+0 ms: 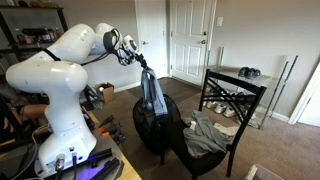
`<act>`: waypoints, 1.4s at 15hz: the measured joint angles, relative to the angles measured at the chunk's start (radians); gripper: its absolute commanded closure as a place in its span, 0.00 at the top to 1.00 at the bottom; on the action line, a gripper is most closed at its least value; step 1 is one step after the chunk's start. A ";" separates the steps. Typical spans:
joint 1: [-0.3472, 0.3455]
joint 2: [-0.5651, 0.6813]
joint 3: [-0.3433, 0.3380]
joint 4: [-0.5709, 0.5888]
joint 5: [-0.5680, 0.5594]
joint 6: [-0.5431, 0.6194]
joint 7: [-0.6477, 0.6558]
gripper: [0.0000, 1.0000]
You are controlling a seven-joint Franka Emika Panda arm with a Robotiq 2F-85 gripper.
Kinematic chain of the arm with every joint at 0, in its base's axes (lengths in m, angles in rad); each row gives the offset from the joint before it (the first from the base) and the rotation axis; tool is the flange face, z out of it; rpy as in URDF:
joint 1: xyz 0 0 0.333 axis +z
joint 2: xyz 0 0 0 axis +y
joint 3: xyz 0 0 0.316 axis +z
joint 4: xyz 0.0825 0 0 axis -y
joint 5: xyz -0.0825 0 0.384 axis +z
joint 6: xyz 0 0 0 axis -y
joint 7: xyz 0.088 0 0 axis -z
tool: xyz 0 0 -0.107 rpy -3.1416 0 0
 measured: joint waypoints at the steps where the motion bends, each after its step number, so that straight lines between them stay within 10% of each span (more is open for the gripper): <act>1: 0.010 0.012 -0.003 0.034 0.000 -0.034 -0.015 0.04; 21: 0.092 0.153 -0.044 0.304 -0.011 -0.253 -0.072 0.04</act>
